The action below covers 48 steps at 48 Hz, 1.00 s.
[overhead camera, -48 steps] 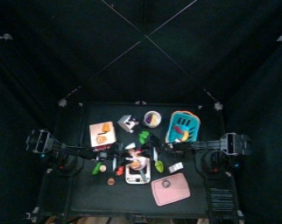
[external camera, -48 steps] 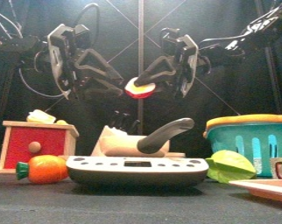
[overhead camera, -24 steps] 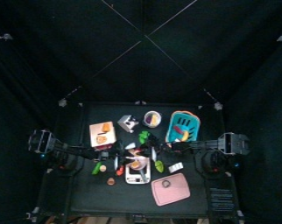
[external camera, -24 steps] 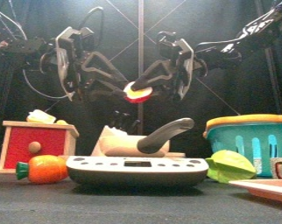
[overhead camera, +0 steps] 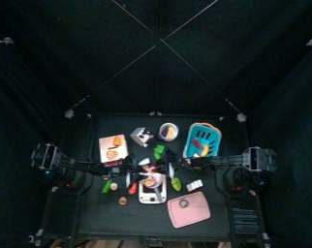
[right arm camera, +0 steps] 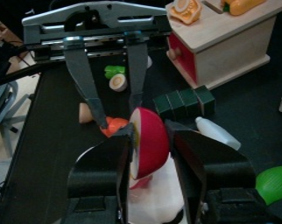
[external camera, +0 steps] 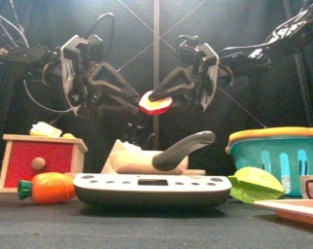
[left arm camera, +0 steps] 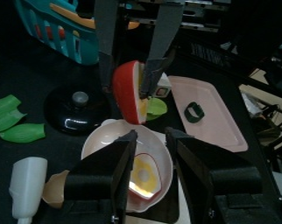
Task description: Hand over apple half
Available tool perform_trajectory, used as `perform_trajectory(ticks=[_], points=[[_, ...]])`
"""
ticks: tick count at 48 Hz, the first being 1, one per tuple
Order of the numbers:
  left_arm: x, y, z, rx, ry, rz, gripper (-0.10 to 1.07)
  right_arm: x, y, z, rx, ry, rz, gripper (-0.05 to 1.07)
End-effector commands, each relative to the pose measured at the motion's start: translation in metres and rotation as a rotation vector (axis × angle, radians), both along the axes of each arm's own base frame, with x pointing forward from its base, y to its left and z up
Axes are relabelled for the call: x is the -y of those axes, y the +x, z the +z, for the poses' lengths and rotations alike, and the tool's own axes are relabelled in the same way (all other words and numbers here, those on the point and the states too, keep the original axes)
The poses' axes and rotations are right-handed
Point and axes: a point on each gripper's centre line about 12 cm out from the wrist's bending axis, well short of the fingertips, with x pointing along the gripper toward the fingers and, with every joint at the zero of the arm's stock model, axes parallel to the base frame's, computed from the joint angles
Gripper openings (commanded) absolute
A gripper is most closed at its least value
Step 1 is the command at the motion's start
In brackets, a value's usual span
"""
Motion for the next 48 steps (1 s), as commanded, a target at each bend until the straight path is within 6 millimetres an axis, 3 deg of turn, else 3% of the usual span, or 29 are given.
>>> perform_trajectory(ticks=[1, 48], points=[[-0.001, 0.003, 0.007, 0.026, -0.003, 0.008, 0.75, 0.0, -0.001, 0.02, 0.056, -0.011, 0.001, 0.59], [-0.012, 0.014, 0.014, 0.061, 0.001, 0.039, 0.75, 0.002, 0.013, 0.015, 0.048, -0.009, 0.003, 0.59]])
